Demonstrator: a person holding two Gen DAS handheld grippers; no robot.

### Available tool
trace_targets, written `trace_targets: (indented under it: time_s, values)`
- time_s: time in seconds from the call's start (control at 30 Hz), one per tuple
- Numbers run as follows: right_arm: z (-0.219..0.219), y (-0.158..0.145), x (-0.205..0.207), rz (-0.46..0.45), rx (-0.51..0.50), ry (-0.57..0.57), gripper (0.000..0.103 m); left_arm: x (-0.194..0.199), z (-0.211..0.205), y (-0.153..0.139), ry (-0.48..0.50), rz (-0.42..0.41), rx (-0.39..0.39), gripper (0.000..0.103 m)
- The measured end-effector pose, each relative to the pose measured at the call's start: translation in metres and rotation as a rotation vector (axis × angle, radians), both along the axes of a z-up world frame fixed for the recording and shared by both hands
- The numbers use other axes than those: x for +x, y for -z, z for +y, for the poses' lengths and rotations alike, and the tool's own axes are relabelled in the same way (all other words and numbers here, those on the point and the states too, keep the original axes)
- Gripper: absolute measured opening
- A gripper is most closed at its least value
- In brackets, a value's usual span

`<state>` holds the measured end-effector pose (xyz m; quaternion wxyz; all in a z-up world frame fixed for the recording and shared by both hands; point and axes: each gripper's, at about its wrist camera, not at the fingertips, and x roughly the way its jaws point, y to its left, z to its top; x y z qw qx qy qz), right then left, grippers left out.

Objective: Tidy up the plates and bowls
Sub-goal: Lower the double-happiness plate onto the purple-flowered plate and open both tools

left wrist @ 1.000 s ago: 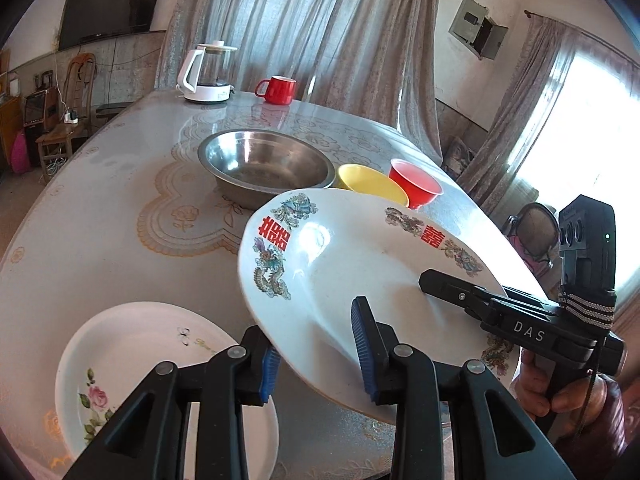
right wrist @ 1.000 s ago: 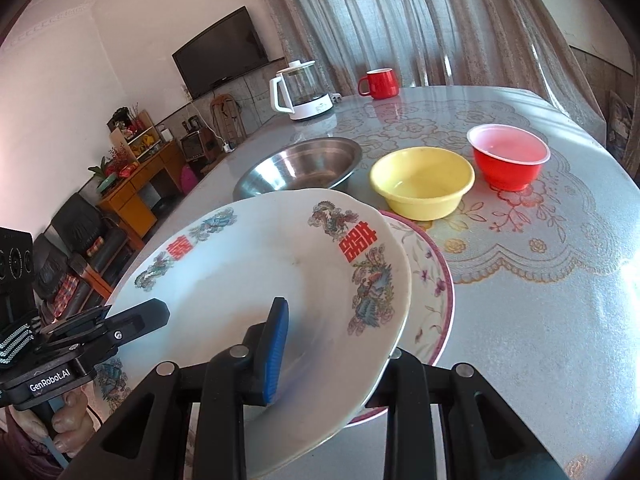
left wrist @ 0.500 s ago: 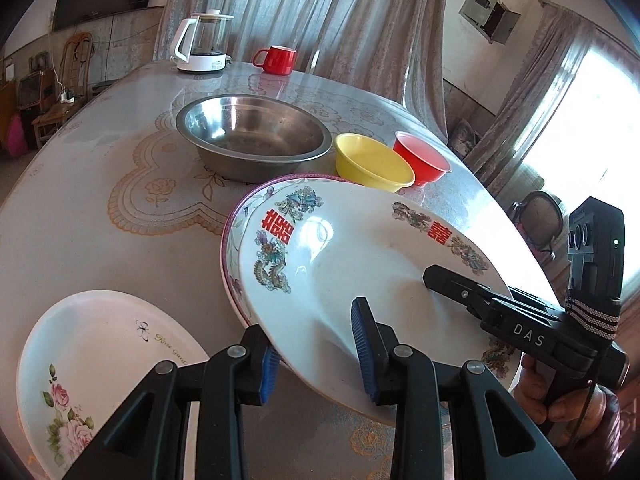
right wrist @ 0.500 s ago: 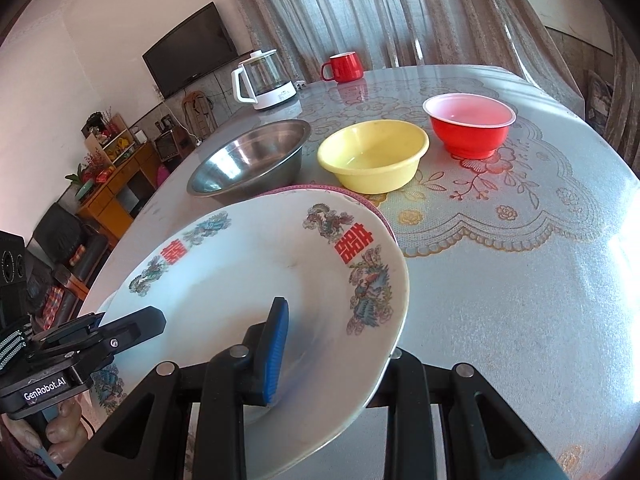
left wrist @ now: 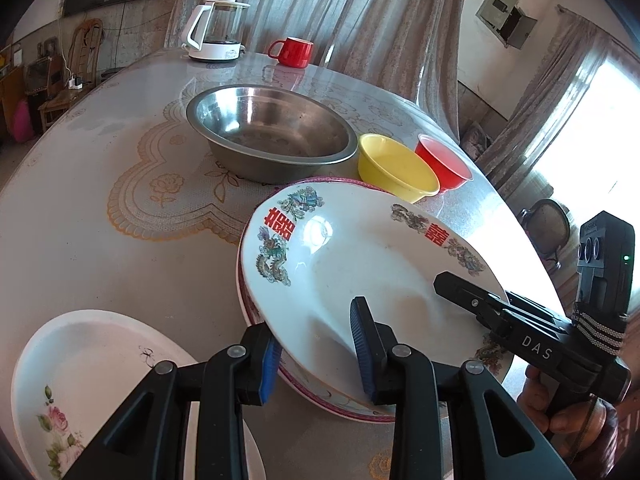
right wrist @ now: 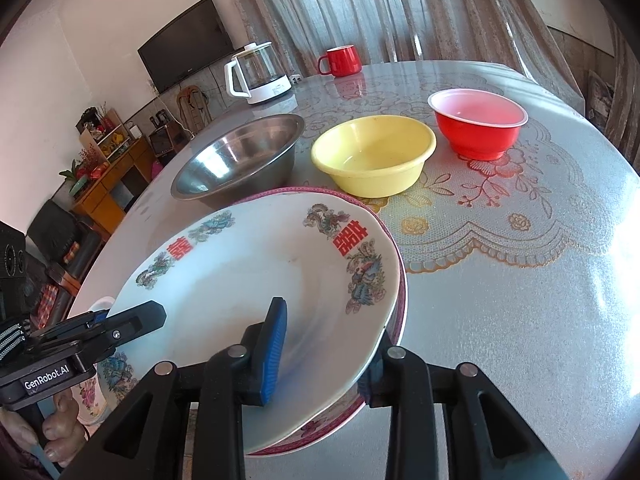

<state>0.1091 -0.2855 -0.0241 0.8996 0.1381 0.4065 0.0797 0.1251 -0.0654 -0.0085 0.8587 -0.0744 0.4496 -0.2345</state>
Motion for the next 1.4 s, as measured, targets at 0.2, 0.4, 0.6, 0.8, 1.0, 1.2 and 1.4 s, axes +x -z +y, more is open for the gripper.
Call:
trace_targets:
  time_s: [0.2, 0.4, 0.6, 0.8, 1.0, 1.2, 1.4]
  values:
    - [-0.001, 0.0, -0.004, 0.008, -0.019, -0.008, 0.032, -0.003, 0.002, 0.0, -0.004, -0.004, 0.008, 0.032]
    - [-0.003, -0.008, -0.009, -0.003, -0.056, 0.008, 0.034, -0.003, 0.006, -0.003, -0.024, -0.013, 0.009, 0.032]
    - [-0.001, -0.007, -0.02, -0.01, -0.094, 0.006, 0.034, -0.007, 0.008, -0.003, -0.032, -0.018, 0.015, 0.032]
    - [-0.002, -0.009, -0.023, -0.009, -0.123, 0.037, 0.034, -0.013, 0.009, -0.004, -0.026, -0.022, 0.016, 0.032]
    - [0.0, -0.014, -0.033, -0.037, -0.157, 0.03, 0.034, -0.015, 0.015, -0.005, -0.041, -0.021, 0.005, 0.033]
    - [-0.002, -0.006, -0.028, -0.009, -0.157, 0.065, 0.033, -0.018, 0.015, -0.007, -0.04, -0.034, 0.012, 0.033]
    - [0.008, -0.007, -0.032, -0.035, -0.229, 0.037, 0.03, -0.022, 0.012, -0.007, -0.031, -0.048, 0.024, 0.035]
